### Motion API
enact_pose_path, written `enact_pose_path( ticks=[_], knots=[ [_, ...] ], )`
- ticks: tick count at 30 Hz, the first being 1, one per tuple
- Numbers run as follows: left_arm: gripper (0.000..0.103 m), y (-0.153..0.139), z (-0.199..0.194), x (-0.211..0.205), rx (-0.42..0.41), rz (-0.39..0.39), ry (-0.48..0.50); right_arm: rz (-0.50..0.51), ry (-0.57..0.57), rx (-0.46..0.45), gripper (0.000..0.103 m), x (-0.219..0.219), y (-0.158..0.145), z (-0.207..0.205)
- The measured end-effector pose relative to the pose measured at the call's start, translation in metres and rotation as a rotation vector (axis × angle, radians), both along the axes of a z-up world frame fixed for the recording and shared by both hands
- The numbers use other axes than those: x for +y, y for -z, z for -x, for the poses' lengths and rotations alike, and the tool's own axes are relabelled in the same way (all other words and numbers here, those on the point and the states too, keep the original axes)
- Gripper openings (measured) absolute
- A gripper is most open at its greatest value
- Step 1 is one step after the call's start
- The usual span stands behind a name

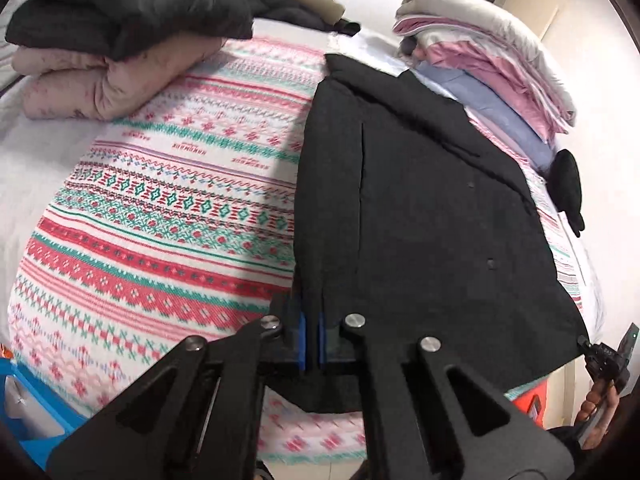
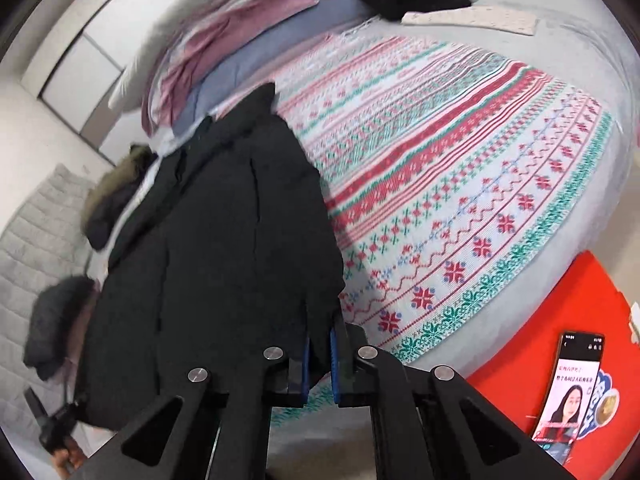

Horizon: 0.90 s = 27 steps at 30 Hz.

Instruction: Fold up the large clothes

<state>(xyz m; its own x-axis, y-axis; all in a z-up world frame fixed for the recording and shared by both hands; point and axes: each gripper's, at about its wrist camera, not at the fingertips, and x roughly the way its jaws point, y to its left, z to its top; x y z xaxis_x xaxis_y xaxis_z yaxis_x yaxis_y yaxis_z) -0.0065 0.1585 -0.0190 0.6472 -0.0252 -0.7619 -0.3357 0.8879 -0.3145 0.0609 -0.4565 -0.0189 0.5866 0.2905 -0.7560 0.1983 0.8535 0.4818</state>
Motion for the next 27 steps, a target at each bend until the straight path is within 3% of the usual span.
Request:
enact_pose_path(
  ticks=[10, 12, 16, 19, 22, 24, 26, 27],
  knots=[
    [0.005, -0.029, 0.071, -0.045, -0.05, -0.007, 0.022, 0.003, 0.051, -0.185, 0.006, -0.016, -0.061, 0.039],
    [0.005, -0.019, 0.07, -0.044, -0.03, -0.026, 0.008, -0.003, 0.041, -0.161, 0.006, -0.018, -0.051, 0.038],
    [0.006, 0.023, 0.045, -0.039, 0.107, -0.048, 0.0, -0.062, 0.085, -0.041, 0.006, -0.034, -0.013, 0.03],
    [0.008, 0.05, 0.034, -0.027, 0.166, 0.042, -0.044, -0.025, 0.049, -0.011, 0.007, -0.034, -0.005, 0.023],
    [0.02, 0.053, 0.033, -0.025, 0.152, 0.063, -0.034, -0.03, -0.017, 0.017, 0.013, -0.025, 0.002, 0.017],
    [0.039, 0.053, 0.034, -0.026, 0.136, 0.077, -0.019, -0.028, -0.034, 0.05, 0.026, -0.028, 0.01, 0.012],
    [0.039, 0.055, 0.037, -0.029, 0.132, 0.069, -0.009, -0.028, -0.048, 0.127, 0.056, -0.032, 0.031, 0.003],
    [0.039, 0.055, 0.039, -0.031, 0.129, 0.055, -0.002, -0.03, -0.049, 0.158, 0.056, -0.029, 0.039, 0.0]
  ],
)
